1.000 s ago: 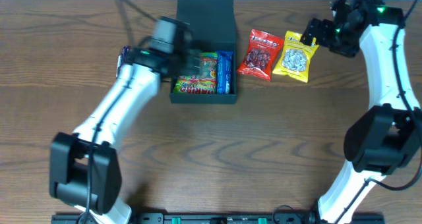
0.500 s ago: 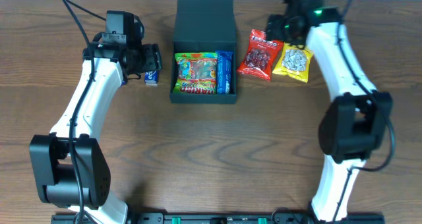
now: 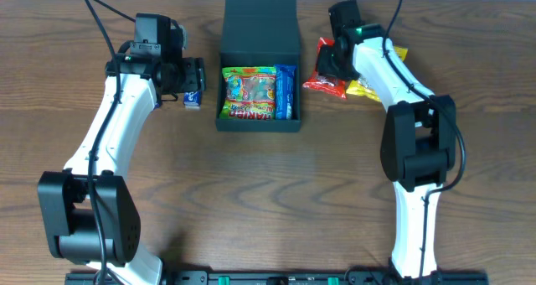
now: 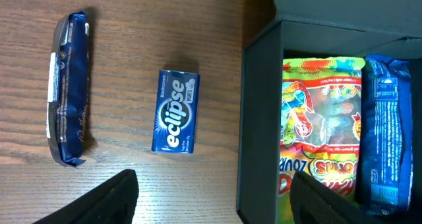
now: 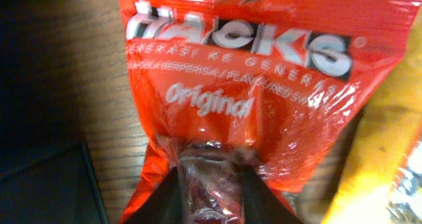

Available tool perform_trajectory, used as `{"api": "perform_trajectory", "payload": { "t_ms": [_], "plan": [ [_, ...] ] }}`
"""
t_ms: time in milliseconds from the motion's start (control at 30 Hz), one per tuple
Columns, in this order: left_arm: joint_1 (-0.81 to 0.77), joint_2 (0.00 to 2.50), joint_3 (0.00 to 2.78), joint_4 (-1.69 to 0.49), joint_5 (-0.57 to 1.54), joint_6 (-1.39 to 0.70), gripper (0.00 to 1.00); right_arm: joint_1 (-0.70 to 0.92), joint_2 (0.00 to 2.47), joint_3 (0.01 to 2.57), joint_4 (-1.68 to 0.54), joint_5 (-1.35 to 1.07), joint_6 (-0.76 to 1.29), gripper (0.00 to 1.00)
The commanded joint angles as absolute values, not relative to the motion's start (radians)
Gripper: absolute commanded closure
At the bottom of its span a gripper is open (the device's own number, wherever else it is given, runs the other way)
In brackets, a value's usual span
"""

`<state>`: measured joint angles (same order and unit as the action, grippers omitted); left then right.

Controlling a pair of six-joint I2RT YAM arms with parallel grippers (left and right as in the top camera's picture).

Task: Pack container
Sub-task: 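Grasp the red Hacks bag with the right gripper, then lower the red Hacks bag into the box and release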

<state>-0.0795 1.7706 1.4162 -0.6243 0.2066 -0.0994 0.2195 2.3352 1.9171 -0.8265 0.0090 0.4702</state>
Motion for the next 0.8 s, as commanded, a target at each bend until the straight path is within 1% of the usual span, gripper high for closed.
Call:
{"api": "perform_trajectory", "payload": {
  "t_ms": [0, 133, 233, 400, 533, 600, 667, 733, 767],
  "plan": [
    [-0.077, 1.746, 1.438, -0.623, 0.208, -0.081, 0.25, 0.226, 2.362, 1.905, -0.854, 0.051, 0.493, 0.98],
    [-0.077, 1.746, 1.438, -0.619, 0.207, -0.072, 0.26, 0.226, 2.361, 1.916, -0.88, 0.049, 0.492, 0.99],
    [-0.077, 1.744, 1.438, -0.617, 0.191, -0.044, 0.26, 0.226, 2.352, 1.976, -0.949, 0.049, 0.468, 0.99],
    [-0.077, 1.731, 1.438, -0.61, 0.12, -0.044, 0.26, 0.248, 2.29, 2.151, -1.039, 0.049, 0.361, 0.98],
    [-0.071, 1.708, 1.438, -0.59, 0.046, -0.017, 0.26, 0.312, 2.213, 2.249, -1.032, 0.032, 0.243, 0.99],
    [-0.059, 1.696, 1.438, -0.581, 0.013, -0.011, 0.26, 0.349, 2.194, 2.262, -1.019, -0.055, 0.102, 0.99],
    [-0.037, 1.679, 1.438, -0.571, 0.011, 0.009, 0.25, 0.387, 2.189, 2.262, -1.02, -0.215, -0.108, 0.99],
    [-0.009, 1.66, 1.438, -0.568, 0.011, 0.022, 0.25, 0.429, 2.196, 2.257, -1.076, -0.414, -0.479, 0.99],
    [0.006, 1.652, 1.438, -0.568, 0.011, 0.023, 0.25, 0.448, 2.2, 2.247, -1.1, -0.468, -0.665, 0.99]
  ]
}}
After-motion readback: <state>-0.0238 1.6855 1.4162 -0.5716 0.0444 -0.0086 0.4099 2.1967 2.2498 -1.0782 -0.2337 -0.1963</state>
